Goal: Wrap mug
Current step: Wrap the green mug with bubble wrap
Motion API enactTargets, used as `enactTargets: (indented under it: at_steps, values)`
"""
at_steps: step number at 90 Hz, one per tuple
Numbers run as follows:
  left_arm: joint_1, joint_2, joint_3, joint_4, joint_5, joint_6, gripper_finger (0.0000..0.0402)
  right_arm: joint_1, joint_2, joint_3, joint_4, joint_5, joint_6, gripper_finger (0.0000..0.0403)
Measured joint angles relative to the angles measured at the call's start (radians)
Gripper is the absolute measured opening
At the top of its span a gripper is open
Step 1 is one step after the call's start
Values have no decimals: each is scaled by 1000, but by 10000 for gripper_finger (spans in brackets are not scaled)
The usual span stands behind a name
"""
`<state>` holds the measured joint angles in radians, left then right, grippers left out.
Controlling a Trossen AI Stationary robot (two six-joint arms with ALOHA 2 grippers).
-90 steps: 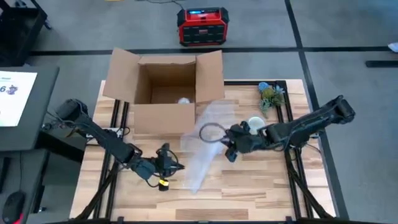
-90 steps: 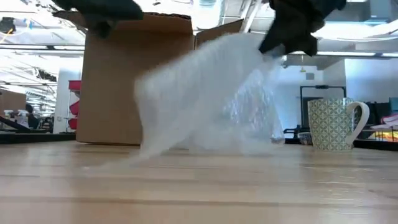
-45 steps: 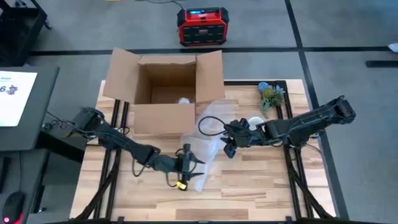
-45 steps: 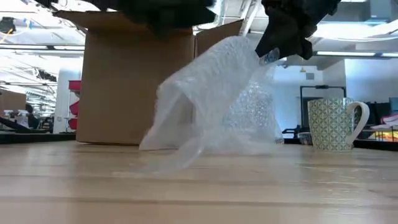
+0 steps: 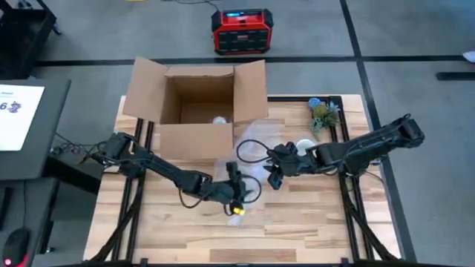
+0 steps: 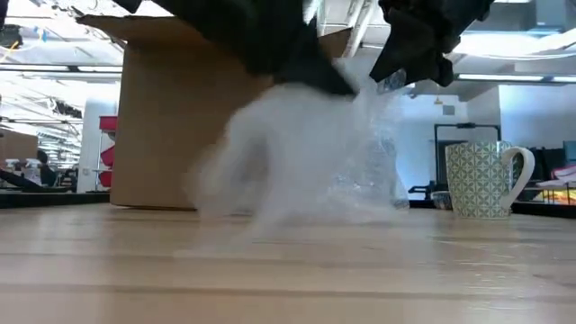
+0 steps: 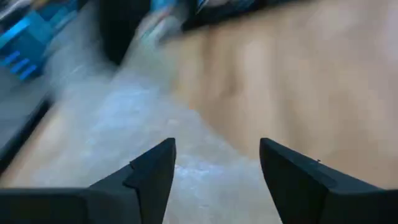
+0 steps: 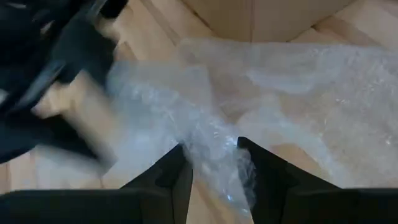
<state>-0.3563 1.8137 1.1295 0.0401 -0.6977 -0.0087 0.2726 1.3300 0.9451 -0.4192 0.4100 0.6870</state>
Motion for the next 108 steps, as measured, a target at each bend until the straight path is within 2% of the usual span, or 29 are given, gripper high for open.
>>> enactTargets:
  at_steps: [11, 21, 39, 50, 66, 74, 81, 91, 99, 108]
  values:
    - [-2, 0, 8, -86, -86, -43, 192, 27, 0, 0, -38, -25, -4, 113]
    - [-2, 0, 9, -96, -91, -57, 186, 59, 0, 0, -77, -29, -4, 113]
    - [-1, 0, 9, -97, -108, -57, 185, 143, 0, 0, -163, -97, 35, 113]
    - [8, 0, 9, -106, -127, -60, 184, 209, 0, -15, -142, -97, 23, 115]
    - [22, -1, 9, -110, -133, -71, 184, 268, -1, -72, -112, -90, 104, 152]
    - [22, -1, 9, -110, -133, -71, 184, 280, -1, -150, -91, -36, 181, 180]
    - [22, -1, 9, -110, -132, -71, 184, 281, 0, -242, 22, 28, 236, 201]
    - [22, -1, 9, -110, -131, -71, 184, 267, 0, -396, 337, 114, 253, 220]
    - [22, -1, 9, -110, -129, -71, 184, 245, 0, -490, 577, 137, 222, 222]
    - [22, -1, 9, -106, -129, -71, 184, 217, 0, -542, 726, 141, 173, 217]
